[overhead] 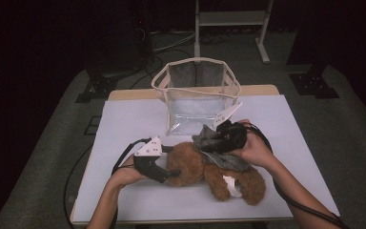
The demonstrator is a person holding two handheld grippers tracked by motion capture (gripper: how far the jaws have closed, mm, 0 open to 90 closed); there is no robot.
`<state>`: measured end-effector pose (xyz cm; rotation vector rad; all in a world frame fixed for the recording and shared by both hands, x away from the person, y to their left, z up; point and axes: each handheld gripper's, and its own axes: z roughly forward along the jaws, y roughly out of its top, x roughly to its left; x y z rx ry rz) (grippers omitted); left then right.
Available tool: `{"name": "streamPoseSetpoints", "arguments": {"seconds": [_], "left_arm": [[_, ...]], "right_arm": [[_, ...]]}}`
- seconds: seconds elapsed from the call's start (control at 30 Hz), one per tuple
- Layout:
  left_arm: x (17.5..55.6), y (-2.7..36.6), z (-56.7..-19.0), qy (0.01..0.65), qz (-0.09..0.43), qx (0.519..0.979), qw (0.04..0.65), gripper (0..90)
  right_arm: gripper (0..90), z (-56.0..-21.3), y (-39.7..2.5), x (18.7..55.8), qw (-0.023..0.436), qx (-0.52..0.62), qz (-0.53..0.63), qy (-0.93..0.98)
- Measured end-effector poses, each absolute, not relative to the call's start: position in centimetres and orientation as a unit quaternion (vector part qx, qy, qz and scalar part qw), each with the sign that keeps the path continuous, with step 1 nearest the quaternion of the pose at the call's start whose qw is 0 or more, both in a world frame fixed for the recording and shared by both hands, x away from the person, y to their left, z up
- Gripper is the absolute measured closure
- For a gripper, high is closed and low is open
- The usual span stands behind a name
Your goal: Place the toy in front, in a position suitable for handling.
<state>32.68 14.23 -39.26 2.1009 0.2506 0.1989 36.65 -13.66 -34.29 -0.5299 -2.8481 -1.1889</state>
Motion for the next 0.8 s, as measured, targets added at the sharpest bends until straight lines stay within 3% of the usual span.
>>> {"name": "streamPoseSetpoints", "arguments": {"seconds": [0.1,0.37,0.6,0.8], "left_arm": [[32.6,13.3,-39.3,0.098,0.075,0.870,0.478,10.8],[31.9,13.1,-39.6,0.072,0.080,0.877,0.468,20.0],[31.5,13.5,-39.7,0.043,0.087,0.884,0.458,20.1],[31.5,13.5,-39.5,0.046,0.084,0.884,0.458,16.6]], "right_arm": [[72.1,-34.4,-13.3,35.3,0.016,-0.153,-0.383,-0.911],[72.0,-33.0,-15.4,35.5,0.014,-0.166,-0.400,-0.901],[71.9,-31.9,-19.6,36.8,-0.015,-0.209,-0.414,-0.886],[71.8,-32.5,-21.4,36.1,-0.002,-0.220,-0.414,-0.883]]}}
